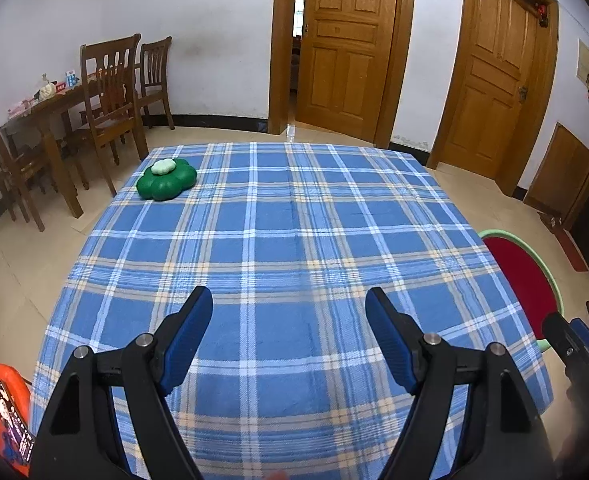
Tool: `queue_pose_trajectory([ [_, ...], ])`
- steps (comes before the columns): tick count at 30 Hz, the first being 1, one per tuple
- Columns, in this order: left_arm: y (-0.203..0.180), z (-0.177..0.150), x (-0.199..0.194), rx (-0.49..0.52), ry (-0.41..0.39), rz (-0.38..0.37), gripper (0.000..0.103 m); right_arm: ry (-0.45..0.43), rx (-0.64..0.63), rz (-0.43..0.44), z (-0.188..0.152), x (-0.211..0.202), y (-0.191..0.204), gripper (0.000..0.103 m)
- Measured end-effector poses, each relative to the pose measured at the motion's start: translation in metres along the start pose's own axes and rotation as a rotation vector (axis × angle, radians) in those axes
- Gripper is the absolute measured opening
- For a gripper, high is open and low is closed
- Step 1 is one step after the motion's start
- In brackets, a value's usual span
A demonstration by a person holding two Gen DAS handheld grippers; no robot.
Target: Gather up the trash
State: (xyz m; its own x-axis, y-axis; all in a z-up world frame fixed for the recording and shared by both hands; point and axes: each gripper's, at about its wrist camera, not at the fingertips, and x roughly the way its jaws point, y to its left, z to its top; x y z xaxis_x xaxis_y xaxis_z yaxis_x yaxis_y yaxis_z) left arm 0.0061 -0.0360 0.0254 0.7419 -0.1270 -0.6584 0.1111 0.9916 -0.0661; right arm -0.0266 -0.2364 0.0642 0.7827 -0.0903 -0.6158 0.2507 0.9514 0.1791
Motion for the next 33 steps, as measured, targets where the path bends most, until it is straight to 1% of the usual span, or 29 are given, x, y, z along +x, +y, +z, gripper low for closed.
queue_pose_trajectory([
  [16, 0.0006, -0.0034, 0.0022, 0.003, 0.004, 0.006, 0.078, 0.028, -0.011, 0.004, -0.0066, 0.0068, 0.0062, 0.083],
  [33, 0.0016, -0.0039, 0.0021, 0.0, 0.006, 0.007, 0.078, 0.026, -0.012, 0.002, -0.0066, 0.0064, 0.0063, 0.083],
])
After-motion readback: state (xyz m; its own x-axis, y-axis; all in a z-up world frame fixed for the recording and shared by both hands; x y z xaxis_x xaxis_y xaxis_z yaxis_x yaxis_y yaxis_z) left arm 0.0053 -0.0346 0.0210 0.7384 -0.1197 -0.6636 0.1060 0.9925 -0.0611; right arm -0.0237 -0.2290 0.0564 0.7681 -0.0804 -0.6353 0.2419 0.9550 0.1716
